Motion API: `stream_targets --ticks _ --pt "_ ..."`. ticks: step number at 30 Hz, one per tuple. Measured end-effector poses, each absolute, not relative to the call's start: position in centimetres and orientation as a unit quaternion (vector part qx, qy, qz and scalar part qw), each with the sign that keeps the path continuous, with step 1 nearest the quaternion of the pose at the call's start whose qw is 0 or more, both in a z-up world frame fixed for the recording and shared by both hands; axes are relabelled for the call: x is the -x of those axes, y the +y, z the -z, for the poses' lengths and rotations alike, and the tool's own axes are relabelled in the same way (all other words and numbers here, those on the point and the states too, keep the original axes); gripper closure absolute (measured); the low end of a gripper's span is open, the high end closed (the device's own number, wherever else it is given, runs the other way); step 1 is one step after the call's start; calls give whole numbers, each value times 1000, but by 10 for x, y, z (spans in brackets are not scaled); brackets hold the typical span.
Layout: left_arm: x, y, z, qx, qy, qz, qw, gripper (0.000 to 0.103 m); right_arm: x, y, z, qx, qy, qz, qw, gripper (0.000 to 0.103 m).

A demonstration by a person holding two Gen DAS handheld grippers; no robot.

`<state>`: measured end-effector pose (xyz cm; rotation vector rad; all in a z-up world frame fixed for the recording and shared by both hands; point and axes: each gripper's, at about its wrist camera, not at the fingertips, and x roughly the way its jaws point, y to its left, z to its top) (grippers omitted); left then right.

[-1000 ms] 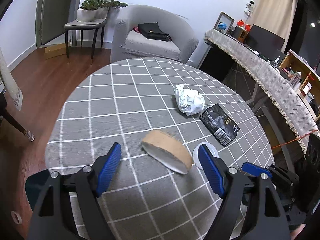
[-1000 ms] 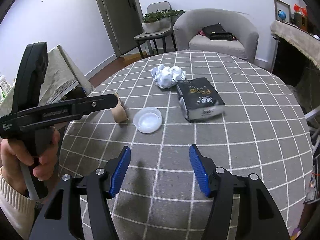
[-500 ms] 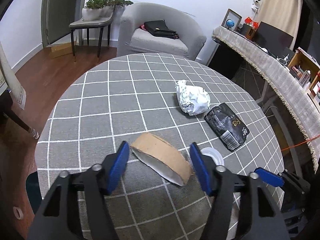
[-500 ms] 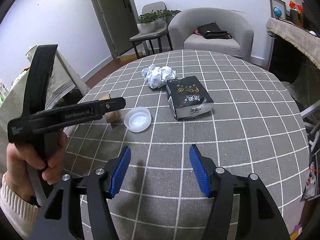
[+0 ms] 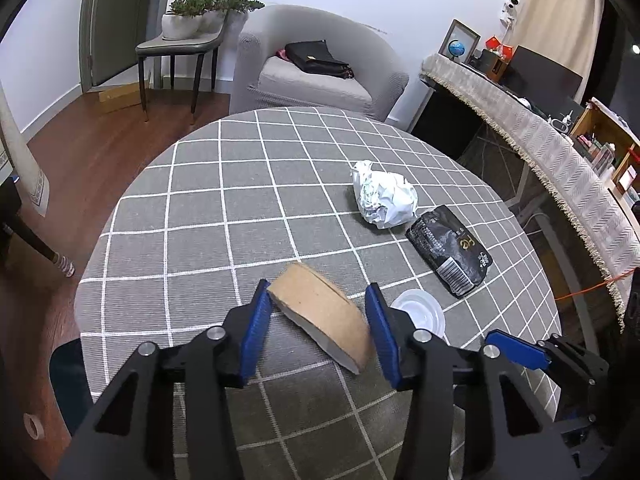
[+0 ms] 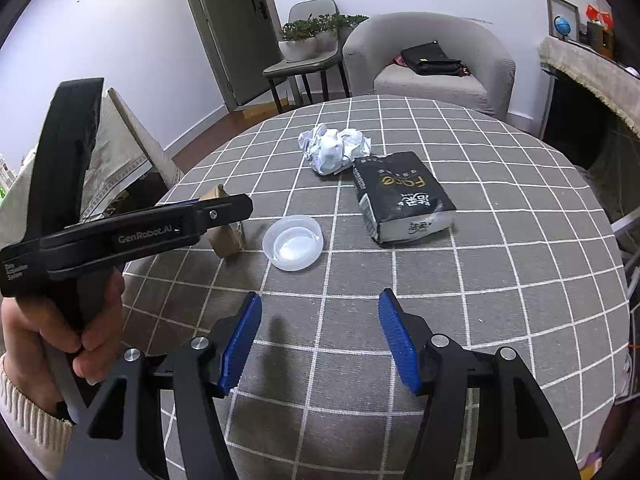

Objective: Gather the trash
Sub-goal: 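Grasp the cardboard tape ring with the left gripper while the right gripper grasps another white lid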

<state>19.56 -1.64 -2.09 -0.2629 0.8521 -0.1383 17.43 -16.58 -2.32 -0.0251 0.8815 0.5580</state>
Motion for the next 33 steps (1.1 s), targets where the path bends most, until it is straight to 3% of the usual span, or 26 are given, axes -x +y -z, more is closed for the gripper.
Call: stream_targets --ticks 11,16,26,33 --pt "-187 -8 20 124 413 79 899 57 -181 -146 21 17 420 -263 868 42" --pt "-183 1 16 126 411 85 899 72 -185 -136 24 24 423 -256 869 42" --pt "-174 13 11 122 407 96 900 75 -194 -121 26 33 428 -236 872 42" --pt "-164 33 3 126 397 92 905 75 -197 -107 26 52 427 -223 875 63"
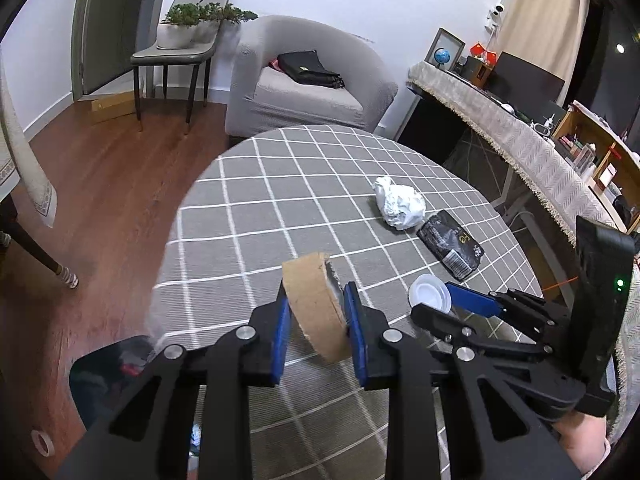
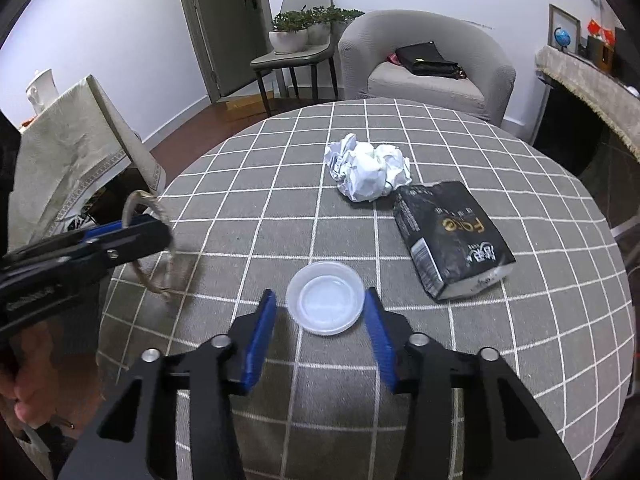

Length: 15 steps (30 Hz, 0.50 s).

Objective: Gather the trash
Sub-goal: 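Grasp the cardboard tape ring with the left gripper while the right gripper grasps another white lid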

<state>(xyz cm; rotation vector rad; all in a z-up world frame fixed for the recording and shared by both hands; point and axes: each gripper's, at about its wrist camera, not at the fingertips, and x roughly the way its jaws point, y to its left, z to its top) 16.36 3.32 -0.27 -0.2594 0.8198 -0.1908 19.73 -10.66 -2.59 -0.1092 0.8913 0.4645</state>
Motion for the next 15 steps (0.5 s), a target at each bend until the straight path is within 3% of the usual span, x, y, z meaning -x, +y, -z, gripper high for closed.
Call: stream_targets --ticks 15 --pt "-140 93 -8 118 388 56 912 75 -187 -54 14 56 412 -259 872 63"
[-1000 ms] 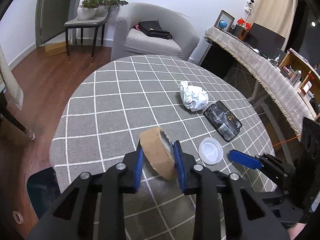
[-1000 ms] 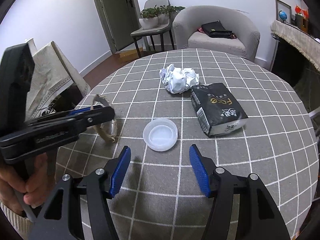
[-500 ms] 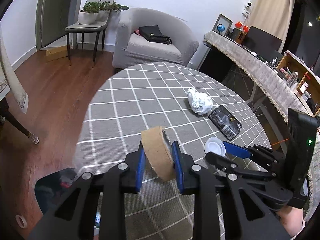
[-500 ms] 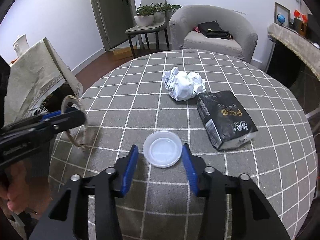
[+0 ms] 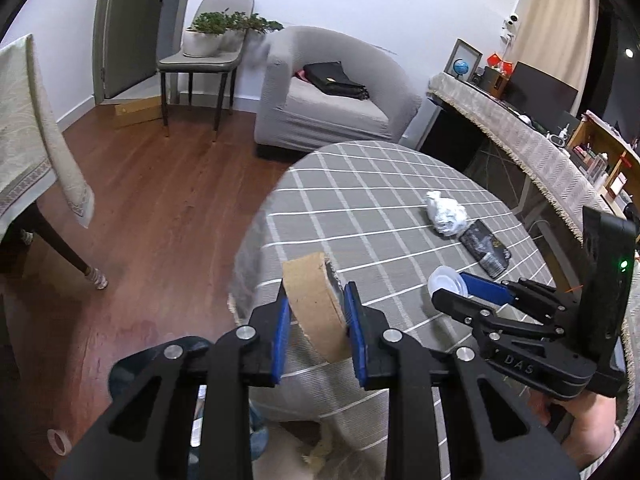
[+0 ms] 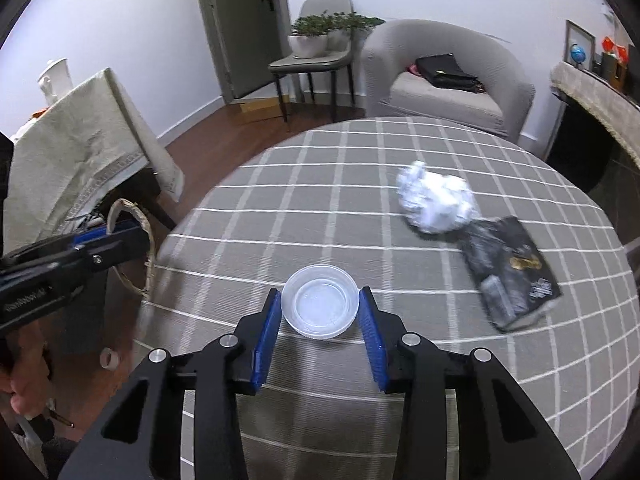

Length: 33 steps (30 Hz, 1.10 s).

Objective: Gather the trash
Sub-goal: 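Grasp the cardboard tape ring with the left gripper while the right gripper grasps another white lid, then carry the tape ring and white lid over the teal bin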

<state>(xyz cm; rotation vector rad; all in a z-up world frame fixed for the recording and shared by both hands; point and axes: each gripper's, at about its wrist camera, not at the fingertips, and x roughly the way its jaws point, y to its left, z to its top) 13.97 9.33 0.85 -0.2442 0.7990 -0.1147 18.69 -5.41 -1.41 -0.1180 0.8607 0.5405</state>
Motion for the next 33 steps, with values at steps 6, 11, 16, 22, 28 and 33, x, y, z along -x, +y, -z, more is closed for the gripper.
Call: stream_targets --ticks 6,11,16,22,28,33 --pt "-125 127 -4 118 393 29 912 75 -177 -18 5 62 399 -288 868 63" --pt "-116 153 0 115 398 11 910 75 -169 11 2 63 395 -308 863 63" --pt "-109 179 19 112 420 -5 901 75 -164 40 -1 65 393 -329 856 63" --pt "-100 200 45 110 449 -18 887 75 -155 69 1 67 394 -352 847 63" --pt "-91 216 85 107 491 -29 864 75 -150 91 7 74 401 -372 834 63" --pt "-85 227 116 100 522 -34 847 75 -145 111 15 80 411 -388 821 63"
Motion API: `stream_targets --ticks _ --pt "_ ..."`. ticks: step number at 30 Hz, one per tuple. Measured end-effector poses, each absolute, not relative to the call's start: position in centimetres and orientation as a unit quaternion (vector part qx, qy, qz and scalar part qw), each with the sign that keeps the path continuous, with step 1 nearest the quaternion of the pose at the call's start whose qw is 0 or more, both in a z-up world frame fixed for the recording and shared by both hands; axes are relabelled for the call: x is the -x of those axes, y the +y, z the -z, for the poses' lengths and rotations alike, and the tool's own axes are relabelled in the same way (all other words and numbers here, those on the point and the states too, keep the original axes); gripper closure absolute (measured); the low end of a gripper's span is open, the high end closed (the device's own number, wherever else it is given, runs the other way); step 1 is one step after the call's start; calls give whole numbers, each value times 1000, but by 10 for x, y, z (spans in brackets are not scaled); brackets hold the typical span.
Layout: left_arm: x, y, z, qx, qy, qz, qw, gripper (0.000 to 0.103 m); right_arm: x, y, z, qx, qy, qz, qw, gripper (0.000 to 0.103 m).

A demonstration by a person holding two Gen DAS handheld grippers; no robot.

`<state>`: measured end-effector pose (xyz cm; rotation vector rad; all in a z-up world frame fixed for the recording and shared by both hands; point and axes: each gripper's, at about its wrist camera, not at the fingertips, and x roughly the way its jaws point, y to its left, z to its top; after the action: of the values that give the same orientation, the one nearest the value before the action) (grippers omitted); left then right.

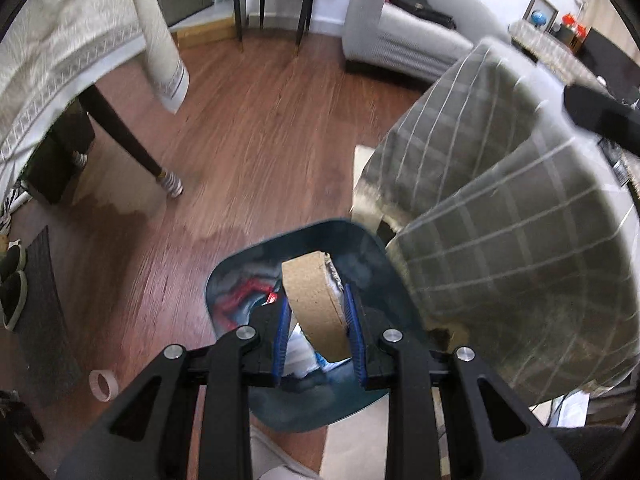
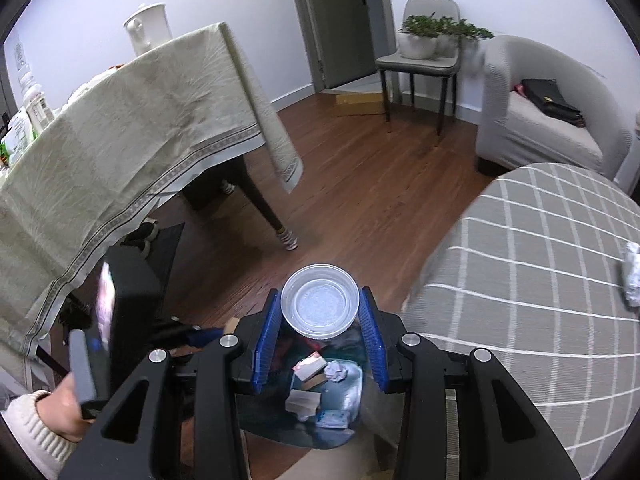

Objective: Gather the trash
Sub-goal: 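Carry the tape ring and white lid over the teal bin, then open the left gripper to drop the tape ring while the right gripper drops the lid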

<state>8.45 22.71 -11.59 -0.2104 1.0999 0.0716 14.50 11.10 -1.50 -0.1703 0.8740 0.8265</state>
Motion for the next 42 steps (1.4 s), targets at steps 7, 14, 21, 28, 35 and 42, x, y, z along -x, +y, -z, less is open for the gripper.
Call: stream_targets --ticks 7,14,21,28,35,42 --pt "-76 242 160 101 567 -44 816 75 -140 132 25 81 425 -406 805 63" --pt "-68 247 194 114 608 -40 785 74 -136 147 33 88 436 -412 795 63" --pt "-64 256 199 121 614 -46 779 60 -136 160 43 95 447 -412 788 63" --pt "-61 266 182 121 593 -55 794 50 -135 167 52 107 454 -409 785 63" --pt "-57 278 151 128 559 -65 817 46 -136 173 67 123 467 -401 778 63" --pt "-50 292 107 145 500 -82 850 47 -135 177 94 141 491 -394 764 63"
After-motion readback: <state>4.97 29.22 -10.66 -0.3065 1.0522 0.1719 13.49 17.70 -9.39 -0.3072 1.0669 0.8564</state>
